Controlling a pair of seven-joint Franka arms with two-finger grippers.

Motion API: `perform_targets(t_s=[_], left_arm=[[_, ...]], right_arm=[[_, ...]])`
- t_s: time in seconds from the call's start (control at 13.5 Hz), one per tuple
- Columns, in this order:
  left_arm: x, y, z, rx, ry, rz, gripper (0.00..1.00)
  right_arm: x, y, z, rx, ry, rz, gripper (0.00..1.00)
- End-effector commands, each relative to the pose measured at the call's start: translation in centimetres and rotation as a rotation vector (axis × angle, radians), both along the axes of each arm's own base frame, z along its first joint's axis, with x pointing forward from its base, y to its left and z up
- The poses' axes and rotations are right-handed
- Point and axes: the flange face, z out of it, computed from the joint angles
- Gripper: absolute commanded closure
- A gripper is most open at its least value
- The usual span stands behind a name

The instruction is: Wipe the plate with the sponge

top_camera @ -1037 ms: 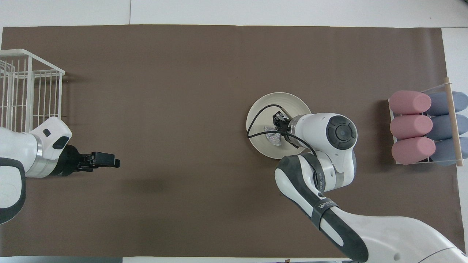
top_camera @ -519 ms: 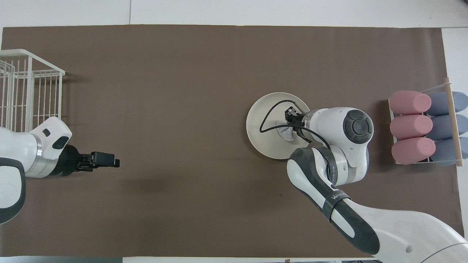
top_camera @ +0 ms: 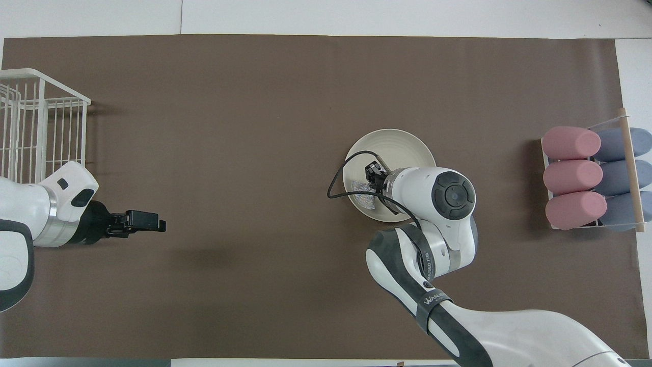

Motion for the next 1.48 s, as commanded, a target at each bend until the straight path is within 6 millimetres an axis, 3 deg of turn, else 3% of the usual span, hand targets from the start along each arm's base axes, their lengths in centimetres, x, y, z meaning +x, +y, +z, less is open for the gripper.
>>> perform_targets(t_s=[0.0,0.15,0.44,0.74,0.96,1.11,1.26,1.41], left_arm=[[0.6,0.3,0.2,0.023,-0.012,0.014,0.00],[0.6,0.3,0.2,0.024,-0.012,0.013,0.00],[0.5,0.0,0.3,-0.007,0.008,0.069,0.00],[0.4,-3.3,2.0,-0.359,0.055,0.218,0.00],[0.5,-5.1,3.8,-0.626,0.102,0.317,0.00],[0.3,-6.1,5.4,-0.747,0.114,0.342,0.00],[-0.1,-8.0,6.7,-0.873,0.147,0.343,0.00],[-1.2,-11.2,7.8,-0.945,0.178,0.304,0.00]], right_arm=[[-0.1,0.3,-2.8,-0.005,0.031,-0.019,1.00],[0.3,1.2,-0.4,0.010,0.048,-0.048,1.00],[0.6,2.7,10.6,0.039,0.144,-0.110,1.00],[-0.5,3.6,21.8,0.036,0.209,-0.157,1.00],[-2.9,5.6,28.8,-0.019,0.213,-0.174,1.00],[-5.3,9.0,31.7,-0.051,0.195,-0.239,1.00],[-6.7,11.2,32.2,-0.035,0.201,-0.320,1.00],[-7.6,12.0,32.1,-0.042,0.208,-0.336,1.00]])
